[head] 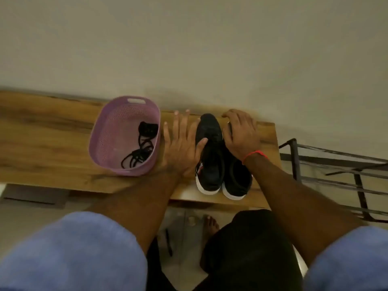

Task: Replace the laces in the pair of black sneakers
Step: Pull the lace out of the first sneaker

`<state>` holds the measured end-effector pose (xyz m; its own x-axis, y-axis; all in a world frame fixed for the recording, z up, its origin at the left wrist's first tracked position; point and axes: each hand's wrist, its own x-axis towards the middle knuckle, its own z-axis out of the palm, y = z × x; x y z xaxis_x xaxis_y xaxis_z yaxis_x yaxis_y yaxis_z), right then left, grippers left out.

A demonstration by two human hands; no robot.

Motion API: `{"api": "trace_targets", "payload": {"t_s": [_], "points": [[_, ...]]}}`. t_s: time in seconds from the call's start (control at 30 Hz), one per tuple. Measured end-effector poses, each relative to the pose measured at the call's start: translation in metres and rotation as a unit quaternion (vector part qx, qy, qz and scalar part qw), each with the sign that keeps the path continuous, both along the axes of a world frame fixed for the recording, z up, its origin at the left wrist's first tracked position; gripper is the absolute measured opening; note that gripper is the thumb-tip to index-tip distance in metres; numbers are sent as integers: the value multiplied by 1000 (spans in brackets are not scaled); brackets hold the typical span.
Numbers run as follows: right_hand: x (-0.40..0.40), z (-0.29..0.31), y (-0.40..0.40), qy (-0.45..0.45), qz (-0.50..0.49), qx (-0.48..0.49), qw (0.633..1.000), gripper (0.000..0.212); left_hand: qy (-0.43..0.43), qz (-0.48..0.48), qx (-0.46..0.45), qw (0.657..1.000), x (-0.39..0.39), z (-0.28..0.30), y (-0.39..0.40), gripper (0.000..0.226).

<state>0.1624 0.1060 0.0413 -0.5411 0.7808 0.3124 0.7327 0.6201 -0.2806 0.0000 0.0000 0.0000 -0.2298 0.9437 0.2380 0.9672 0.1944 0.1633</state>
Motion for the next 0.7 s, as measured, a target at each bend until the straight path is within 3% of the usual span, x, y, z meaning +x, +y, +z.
{"api": "trace_targets", "payload": {"t_s": [0.17, 0.4, 0.7], "points": [[22, -8, -27, 21, 12, -21, 999, 37, 12, 24, 9, 1000, 13, -14, -24, 70], [59, 12, -90, 31, 11, -86, 996, 50, 2, 25, 43, 999, 44, 22, -80, 67], [66, 21, -83, 110, 19, -120, 987, 44, 6, 25, -2, 1000, 57, 35, -82, 56]]}}
